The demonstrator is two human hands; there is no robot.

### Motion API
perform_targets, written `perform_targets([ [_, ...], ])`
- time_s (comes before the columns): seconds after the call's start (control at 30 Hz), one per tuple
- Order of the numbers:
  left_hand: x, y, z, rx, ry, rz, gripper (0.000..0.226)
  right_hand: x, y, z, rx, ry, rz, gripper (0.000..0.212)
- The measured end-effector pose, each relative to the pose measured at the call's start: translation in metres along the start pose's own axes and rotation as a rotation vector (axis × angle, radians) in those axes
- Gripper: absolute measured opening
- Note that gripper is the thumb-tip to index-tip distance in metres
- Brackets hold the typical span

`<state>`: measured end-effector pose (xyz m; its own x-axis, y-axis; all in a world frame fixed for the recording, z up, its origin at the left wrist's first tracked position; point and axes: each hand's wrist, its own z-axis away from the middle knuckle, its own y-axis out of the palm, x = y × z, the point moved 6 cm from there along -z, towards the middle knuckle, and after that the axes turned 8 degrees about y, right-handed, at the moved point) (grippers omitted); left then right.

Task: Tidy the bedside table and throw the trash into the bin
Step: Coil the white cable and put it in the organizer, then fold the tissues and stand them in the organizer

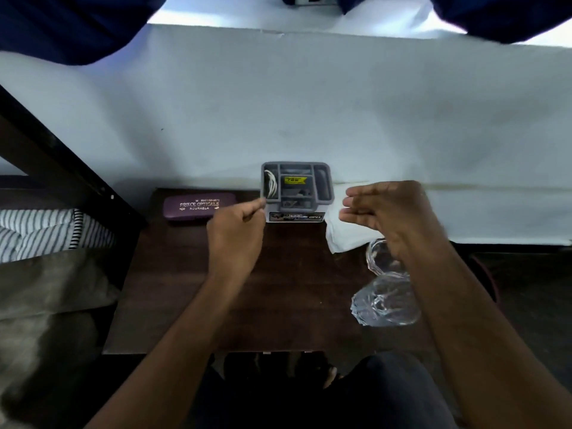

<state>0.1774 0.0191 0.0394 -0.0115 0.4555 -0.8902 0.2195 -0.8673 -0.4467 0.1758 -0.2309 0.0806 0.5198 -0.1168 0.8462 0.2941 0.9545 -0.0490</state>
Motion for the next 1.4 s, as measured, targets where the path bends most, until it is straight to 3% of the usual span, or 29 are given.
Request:
perform_targets([
  [0.13, -0.007, 0.016, 0.046, 0.183, -0.061, 0.148, 0.023, 0.001, -0.057, 0.015, -0.13, -0.024, 0.053, 0.013],
  [0.37, -0.023, 0.048, 0.083, 0.387, -0.061, 0.204, 0.028, -0.012, -0.098, 0.024, -0.191, -0.054, 0.134, 0.011],
  [0.67, -0.019, 0.078, 0.072, 0.361, -0.288, 0.323, 0.026, -0.026, -0.145, -0.025, -0.327, 0.048, 0.254, 0.008],
  [0.77, -0.005, 0.097, 0.066, 0.331, -0.416, 0.376, 0.028, -0.036, -0.155, -0.046, -0.34, 0.103, 0.313, 0.016],
  [0.87, -0.001, 0.123, 0.059, 0.347, -0.505, 0.448, 0.011, -0.044, -0.157, -0.066, -0.344, 0.13, 0.311, 0.013],
  [1.03, -0.001, 0.162, 0.05, 0.381, -0.572, 0.507, 0.029, -0.058, -0.137, -0.098, -0.271, 0.226, 0.283, 0.035],
  [1.17, -0.005, 0.174, 0.048, 0.369, -0.618, 0.569, 0.023, -0.062, -0.124, -0.111, -0.238, 0.291, 0.222, 0.046],
  [1.4, -0.005, 0.169, 0.042, 0.357, -0.643, 0.628, 0.021, -0.062, -0.115, -0.111, -0.127, 0.452, 0.095, 0.014],
])
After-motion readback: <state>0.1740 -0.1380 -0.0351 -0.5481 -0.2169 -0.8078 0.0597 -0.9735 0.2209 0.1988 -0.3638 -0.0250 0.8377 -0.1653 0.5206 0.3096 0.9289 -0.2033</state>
